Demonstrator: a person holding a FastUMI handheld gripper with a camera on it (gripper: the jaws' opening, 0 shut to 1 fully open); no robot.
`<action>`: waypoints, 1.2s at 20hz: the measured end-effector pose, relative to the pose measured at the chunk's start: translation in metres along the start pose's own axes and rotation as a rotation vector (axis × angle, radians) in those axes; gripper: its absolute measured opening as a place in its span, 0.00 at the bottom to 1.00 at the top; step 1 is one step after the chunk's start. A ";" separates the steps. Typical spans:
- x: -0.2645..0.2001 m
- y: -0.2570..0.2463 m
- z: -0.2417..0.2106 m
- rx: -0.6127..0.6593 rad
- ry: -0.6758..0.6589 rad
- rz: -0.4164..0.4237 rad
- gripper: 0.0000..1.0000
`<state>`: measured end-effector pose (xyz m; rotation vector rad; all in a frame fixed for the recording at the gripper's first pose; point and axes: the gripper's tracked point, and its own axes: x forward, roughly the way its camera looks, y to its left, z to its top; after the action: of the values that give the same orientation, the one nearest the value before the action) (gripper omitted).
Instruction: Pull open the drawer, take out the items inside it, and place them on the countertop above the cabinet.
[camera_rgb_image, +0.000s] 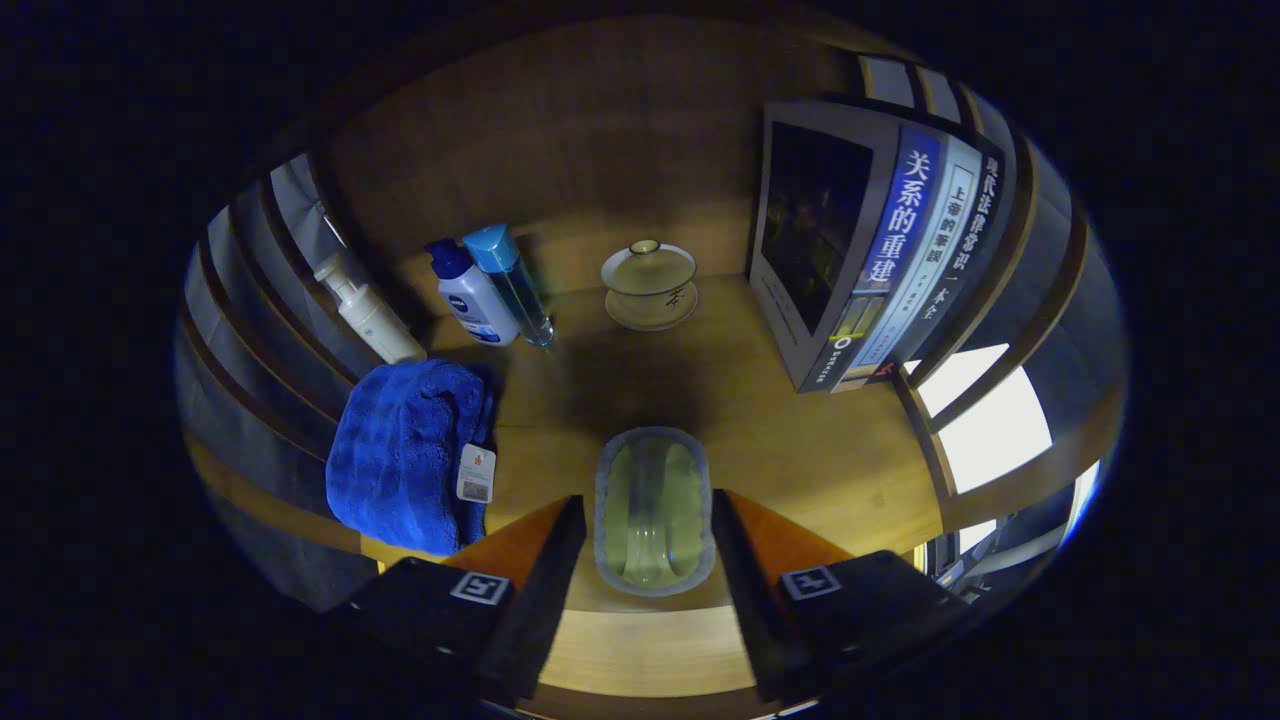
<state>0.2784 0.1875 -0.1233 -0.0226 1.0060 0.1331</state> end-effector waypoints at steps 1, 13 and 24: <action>-0.004 0.001 0.002 0.017 -0.038 0.006 0.93; -0.103 -0.032 -0.027 0.086 -0.450 0.009 0.99; -0.227 -0.068 -0.115 0.059 -0.782 0.036 0.99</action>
<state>0.0702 0.0884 0.0041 0.0963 0.2292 0.1297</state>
